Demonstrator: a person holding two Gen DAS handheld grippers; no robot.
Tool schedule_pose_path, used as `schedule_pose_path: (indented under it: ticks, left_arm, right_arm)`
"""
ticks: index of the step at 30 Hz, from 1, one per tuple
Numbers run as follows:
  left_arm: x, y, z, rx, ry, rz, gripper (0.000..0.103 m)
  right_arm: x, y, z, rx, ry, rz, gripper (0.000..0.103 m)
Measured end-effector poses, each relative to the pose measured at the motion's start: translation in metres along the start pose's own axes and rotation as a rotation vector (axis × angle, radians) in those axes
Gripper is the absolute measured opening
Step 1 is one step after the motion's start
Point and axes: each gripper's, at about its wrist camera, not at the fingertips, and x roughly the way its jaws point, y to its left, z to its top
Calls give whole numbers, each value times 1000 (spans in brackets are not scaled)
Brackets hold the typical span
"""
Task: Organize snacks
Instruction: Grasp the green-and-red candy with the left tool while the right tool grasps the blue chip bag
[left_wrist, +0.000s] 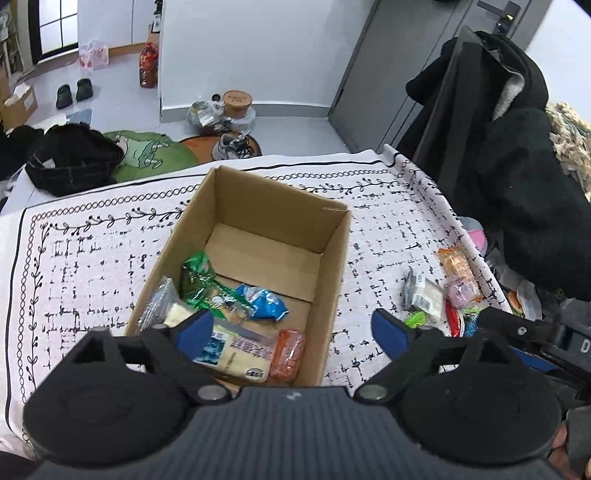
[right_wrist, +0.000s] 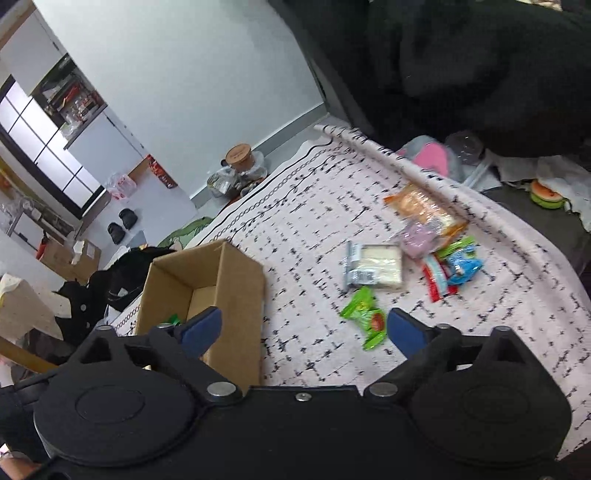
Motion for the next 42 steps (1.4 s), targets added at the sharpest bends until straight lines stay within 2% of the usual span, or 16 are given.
schedule_pose_path:
  ticks: [3,6,23,34,38,42]
  left_arm:
    - [-2,-8,-1,12,-7,-8,103]
    - [-5,-15,0,19,-17,6,103]
    - [-12,-52,-7,48,-35,-58,103]
    - [8,-78,-14,52,-14,-91,103]
    - [21,-86,-16,46,-11,-86,102]
    - [40,-94,-18,39,10,-96,101]
  right_arm:
    - [-5,-10,3,-2,2,-3,103]
    - [-10,-18,5,-20,1,-12,103]
    - [-34,-47,14,-133,-16,-49,103]
    - [-18,-78,18,23,-33,-66,102]
    - [-5,-93,22,95,-14,-72,96]
    - [6,-99,24,116,-6,-89,94]
